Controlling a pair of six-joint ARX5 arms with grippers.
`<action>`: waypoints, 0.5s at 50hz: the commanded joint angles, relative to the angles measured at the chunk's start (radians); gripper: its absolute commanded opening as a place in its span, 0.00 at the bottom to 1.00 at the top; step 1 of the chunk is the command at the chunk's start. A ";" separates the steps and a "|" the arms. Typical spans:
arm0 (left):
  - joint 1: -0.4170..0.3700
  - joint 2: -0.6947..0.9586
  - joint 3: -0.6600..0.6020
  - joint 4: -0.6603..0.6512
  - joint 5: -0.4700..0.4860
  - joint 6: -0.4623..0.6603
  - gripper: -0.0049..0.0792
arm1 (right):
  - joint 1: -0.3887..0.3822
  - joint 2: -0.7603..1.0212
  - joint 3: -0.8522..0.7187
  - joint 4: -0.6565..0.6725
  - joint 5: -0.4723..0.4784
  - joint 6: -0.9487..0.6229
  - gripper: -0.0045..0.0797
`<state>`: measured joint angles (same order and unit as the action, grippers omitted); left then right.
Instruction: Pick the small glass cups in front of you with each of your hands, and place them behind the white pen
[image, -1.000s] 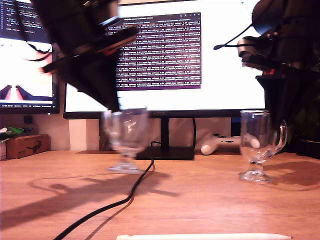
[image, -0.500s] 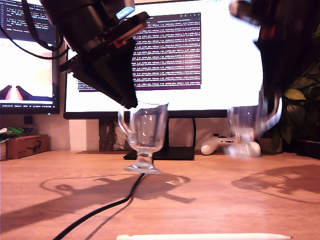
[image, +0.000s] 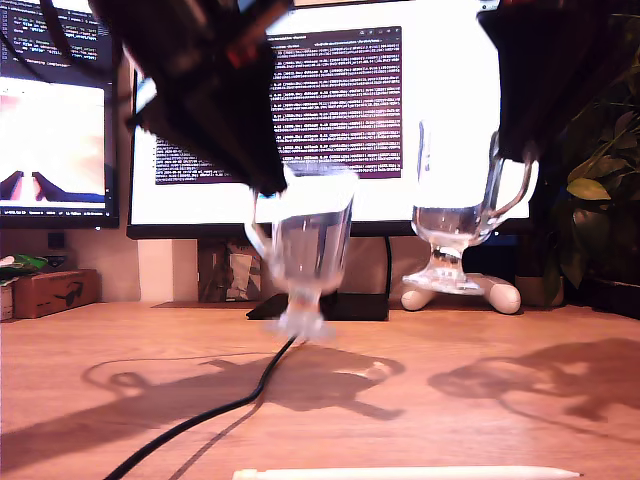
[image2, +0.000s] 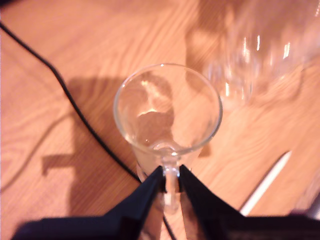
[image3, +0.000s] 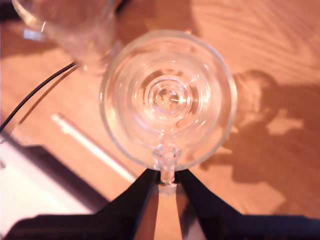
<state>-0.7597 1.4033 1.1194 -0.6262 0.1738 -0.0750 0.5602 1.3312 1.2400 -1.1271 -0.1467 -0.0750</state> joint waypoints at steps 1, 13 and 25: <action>-0.011 -0.042 -0.012 0.021 0.006 0.005 0.03 | 0.015 -0.049 -0.024 0.018 0.003 0.022 0.04; -0.042 -0.103 -0.058 0.038 0.006 0.005 0.03 | 0.067 -0.114 -0.086 0.045 0.005 0.056 0.04; -0.097 -0.116 -0.116 0.098 -0.009 0.003 0.03 | 0.158 -0.126 -0.163 0.087 0.066 0.106 0.04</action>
<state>-0.8398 1.3106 1.0328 -0.5545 0.1719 -0.0746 0.6998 1.2186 1.0958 -1.0573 -0.0940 0.0257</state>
